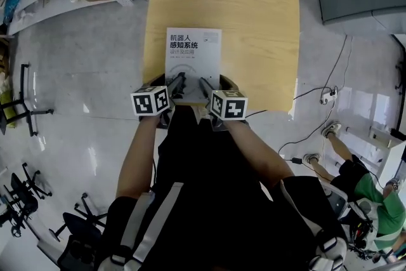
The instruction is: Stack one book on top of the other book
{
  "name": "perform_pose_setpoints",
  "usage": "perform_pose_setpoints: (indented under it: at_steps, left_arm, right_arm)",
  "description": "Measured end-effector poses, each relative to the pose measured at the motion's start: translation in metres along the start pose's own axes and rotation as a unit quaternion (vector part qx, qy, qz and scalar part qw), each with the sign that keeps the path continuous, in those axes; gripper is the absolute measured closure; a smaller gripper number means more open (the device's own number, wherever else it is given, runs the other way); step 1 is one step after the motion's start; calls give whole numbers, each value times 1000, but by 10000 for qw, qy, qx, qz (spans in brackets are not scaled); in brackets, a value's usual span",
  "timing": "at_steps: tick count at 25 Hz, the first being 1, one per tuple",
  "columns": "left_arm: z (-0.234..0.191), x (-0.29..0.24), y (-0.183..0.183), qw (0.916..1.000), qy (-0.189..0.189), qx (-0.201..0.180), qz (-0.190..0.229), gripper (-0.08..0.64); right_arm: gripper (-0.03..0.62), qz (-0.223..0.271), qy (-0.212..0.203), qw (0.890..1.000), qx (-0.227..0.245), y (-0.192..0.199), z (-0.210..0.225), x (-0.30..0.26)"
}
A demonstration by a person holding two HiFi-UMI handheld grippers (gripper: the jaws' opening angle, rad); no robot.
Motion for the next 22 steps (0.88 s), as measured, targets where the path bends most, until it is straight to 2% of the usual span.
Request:
perform_pose_setpoints:
  at_steps: [4,9,14,16,18,22]
  left_arm:
    - [-3,5,6,9999,14,95,54,304]
    - [-3,9,8,9998,-100,0,157,304]
    - [-7,7,12,9998,138,28,151,304]
    - [-7,15,9,9992,112,25,383,304]
    - [-3,30,1,9966,-23,-135,810,304]
    - [17,55,-12,9852,38,-481,1643,305]
  right_arm:
    - [313,-40,0,10000,43,7,-4,1]
    - [313,-71,22,10000,59,12,-6,2]
    - [308,-75,-152,9999,33,11,-1,5]
    - [307,155,-204,9996,95,6,4,14]
    - [322,502,-265,9977,382,-2,8,27]
    - [383,1150,-454,9887,853,-19,6,58]
Point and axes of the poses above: the fingertips, and each gripper's own axes: x backward along the fingers, z to its right, y out of its underside, the point moved 9 cm from there along x, backward along the fingers, and after that the axes turned 8 degrees about -y, right-handed, at the moved point
